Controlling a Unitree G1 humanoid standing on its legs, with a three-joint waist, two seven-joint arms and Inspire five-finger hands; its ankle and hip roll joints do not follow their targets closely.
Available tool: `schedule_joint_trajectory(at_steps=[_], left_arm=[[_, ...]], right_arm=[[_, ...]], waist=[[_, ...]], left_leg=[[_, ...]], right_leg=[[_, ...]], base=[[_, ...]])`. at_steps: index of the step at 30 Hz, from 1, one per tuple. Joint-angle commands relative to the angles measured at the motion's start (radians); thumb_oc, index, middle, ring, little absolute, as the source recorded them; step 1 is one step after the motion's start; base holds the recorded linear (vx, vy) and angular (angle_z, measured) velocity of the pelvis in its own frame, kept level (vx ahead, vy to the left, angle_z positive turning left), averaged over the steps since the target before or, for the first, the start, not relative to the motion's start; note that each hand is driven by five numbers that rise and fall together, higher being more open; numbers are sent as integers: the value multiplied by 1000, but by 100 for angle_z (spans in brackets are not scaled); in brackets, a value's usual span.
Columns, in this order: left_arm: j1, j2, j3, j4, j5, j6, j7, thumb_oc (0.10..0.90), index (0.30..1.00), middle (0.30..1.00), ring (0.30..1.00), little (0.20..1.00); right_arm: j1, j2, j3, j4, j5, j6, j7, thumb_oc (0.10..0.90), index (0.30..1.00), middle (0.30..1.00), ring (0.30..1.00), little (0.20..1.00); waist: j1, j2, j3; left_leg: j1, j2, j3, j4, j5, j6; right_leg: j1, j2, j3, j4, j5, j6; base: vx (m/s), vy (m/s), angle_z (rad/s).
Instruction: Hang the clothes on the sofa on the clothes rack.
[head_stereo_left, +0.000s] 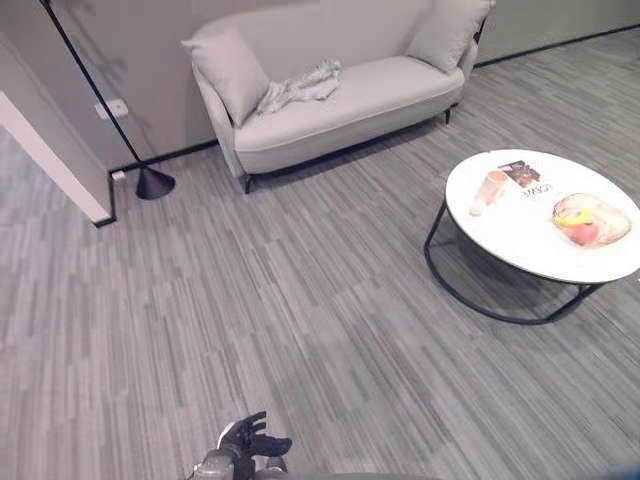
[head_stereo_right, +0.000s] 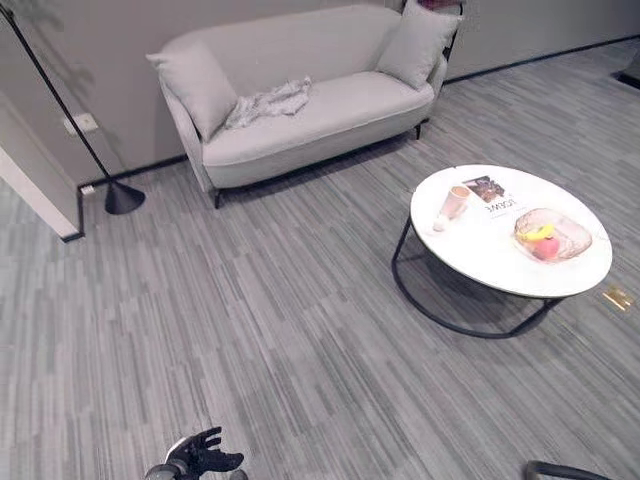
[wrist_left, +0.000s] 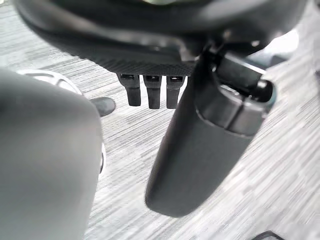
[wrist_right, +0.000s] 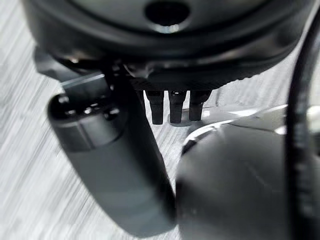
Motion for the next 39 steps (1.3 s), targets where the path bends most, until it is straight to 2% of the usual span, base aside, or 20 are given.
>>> schedule_joint_trajectory(at_steps=[1,6,14,19,22,31,32,34,35,36,37,38,39], left_arm=[[6,4,-9,80,7,-9,0,800,900,900,900,900],[26,6,23,118,13,8,-14,800,900,900,900,900],[34,-5,-24,128,107,15,-19,800,900,900,900,900],[14,-5,-58,91,173,26,7,800,900,900,900,900],[2,1,-68,74,198,25,19,800,900,900,900,900],[-3,12,-48,102,203,33,40,800,900,900,900,900],[-8,21,-48,108,204,36,41,800,900,900,900,900],[-12,26,-57,108,209,37,47,800,900,900,900,900],[-12,26,-57,108,209,37,47,800,900,900,900,900],[-14,26,-64,108,209,35,49,800,900,900,900,900],[-14,26,-64,108,209,35,49,800,900,900,900,900],[-13,22,-66,114,202,35,47,800,900,900,900,900],[-13,22,-66,114,202,35,47,800,900,900,900,900]], right_arm=[[-65,54,-2,5,-29,-30,20,800,900,900,900,900],[-57,58,41,7,-93,-31,30,800,900,900,900,900],[-65,39,126,-6,-273,-33,14,800,900,900,900,900],[-93,27,308,-64,-607,-21,-25,800,900,900,900,900],[-97,22,360,-89,-695,-10,-21,800,900,900,900,900],[-121,40,360,-91,-681,3,-32,800,900,900,900,900],[-126,43,352,-95,-661,1,-32,800,900,900,900,900],[-132,43,341,-93,-641,1,-34,800,900,900,900,900],[-132,43,341,-93,-641,1,-34,800,900,900,900,900],[-135,41,321,-86,-614,-1,-39,800,900,900,900,900],[-135,41,321,-86,-614,-1,-39,800,900,900,900,900],[-139,35,283,-78,-560,-6,-53,800,900,900,900,900],[-139,35,283,-78,-560,-6,-53,800,900,900,900,900]], waist=[[28,-32,5],[33,-25,-6],[24,-10,-15],[53,-19,-10],[63,-27,-2],[62,-48,8],[57,-50,16],[45,-47,33],[46,-47,33],[30,-33,49],[30,-34,50],[12,-14,72],[12,-14,72]], left_leg=[[-74,-16,-104,-42,69,8],[-74,-3,-121,-42,85,-2],[-74,-14,-141,-53,77,4],[-85,-39,-171,-54,61,16],[-86,-57,-184,-51,46,26],[-91,-118,-198,-48,12,64],[-86,-133,-203,-50,6,76],[-72,-156,-216,-55,2,93],[-73,-157,-215,-54,2,94],[-47,-175,-228,-57,-9,113],[-47,-176,-227,-57,-9,113],[-12,-188,-233,-57,-28,130],[-12,-188,-233,-57,-28,130]], right_leg=[[23,-39,-12,8,28,10],[38,-17,-28,5,4,-6],[28,-18,-25,5,6,-8],[26,-35,-32,5,19,1],[27,-50,-37,9,30,10],[-2,-113,-19,74,50,36],[-26,-136,-11,147,49,36],[-57,-165,8,257,86,35],[-59,-166,9,259,85,36],[-89,-193,33,388,129,32],[-90,-194,34,390,128,33],[-132,-211,48,518,166,32],[-132,-211,49,518,166,32]], base=[[-18,-120,6],[2,-98,19],[2,9,5],[-6,50,10],[7,65,23],[34,95,8],[54,192,2],[45,161,3],[97,191,27],[80,133,32],[178,246,46],[97,117,35],[181,192,40]])
